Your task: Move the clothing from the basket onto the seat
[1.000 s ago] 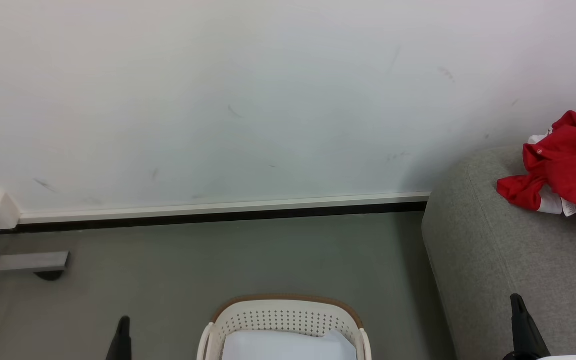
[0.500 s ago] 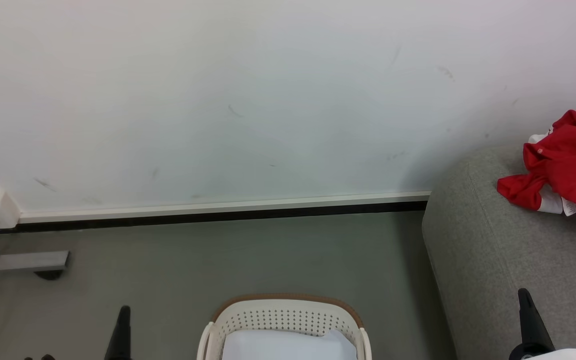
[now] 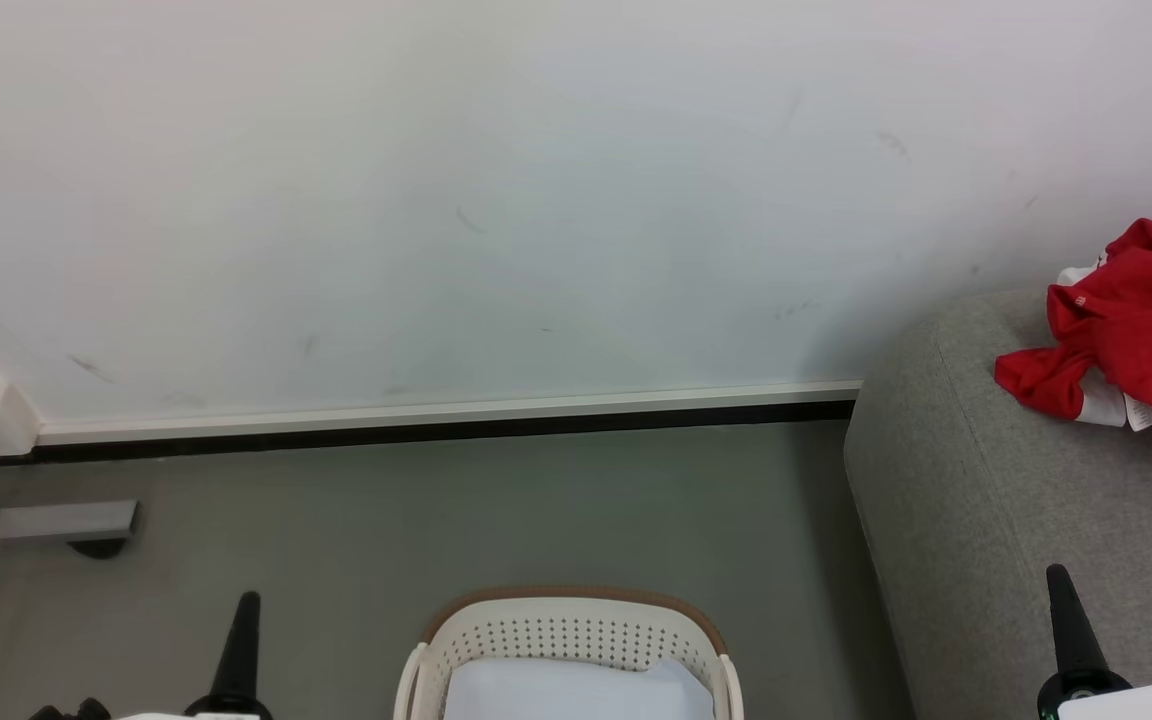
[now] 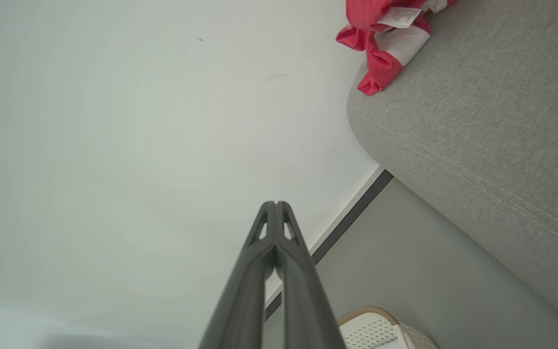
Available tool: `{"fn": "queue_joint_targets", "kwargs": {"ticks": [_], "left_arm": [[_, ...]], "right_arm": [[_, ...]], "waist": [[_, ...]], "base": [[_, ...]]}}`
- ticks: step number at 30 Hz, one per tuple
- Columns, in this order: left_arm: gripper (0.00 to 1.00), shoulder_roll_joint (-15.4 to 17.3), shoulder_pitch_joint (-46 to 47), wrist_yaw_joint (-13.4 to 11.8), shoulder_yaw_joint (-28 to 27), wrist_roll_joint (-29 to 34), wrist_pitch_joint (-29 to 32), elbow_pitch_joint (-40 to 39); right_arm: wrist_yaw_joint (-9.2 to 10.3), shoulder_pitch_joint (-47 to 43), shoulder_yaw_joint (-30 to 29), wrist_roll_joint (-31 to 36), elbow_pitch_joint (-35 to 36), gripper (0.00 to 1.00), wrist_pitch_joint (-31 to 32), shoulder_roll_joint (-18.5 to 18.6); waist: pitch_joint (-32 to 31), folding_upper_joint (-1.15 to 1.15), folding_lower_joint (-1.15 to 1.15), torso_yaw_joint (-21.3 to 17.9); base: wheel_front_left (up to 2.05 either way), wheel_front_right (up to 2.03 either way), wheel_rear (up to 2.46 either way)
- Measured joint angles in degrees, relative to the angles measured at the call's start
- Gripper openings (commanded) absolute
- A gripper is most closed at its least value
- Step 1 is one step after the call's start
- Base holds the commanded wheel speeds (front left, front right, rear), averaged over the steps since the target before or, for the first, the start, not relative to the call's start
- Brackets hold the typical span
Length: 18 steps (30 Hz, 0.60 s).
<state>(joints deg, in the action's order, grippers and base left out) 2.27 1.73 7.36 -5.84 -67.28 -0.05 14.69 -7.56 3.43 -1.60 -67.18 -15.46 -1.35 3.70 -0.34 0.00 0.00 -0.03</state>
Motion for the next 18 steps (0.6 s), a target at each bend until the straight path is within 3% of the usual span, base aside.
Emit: {"fn": "queue_joint_targets", "kwargs": {"ticks": [18], "left_arm": [[0.0,0.14,1.55,0.0,-0.25,-9.5,2.53,-0.21]], "right_arm": [[0.0,0.99,-1.22,-9.7,0.57,0.0,2.54,0.02]], "waist": [[0.17,0.0,0.0,0.01]], "base": [[0.0,0.0,0.0]]}}
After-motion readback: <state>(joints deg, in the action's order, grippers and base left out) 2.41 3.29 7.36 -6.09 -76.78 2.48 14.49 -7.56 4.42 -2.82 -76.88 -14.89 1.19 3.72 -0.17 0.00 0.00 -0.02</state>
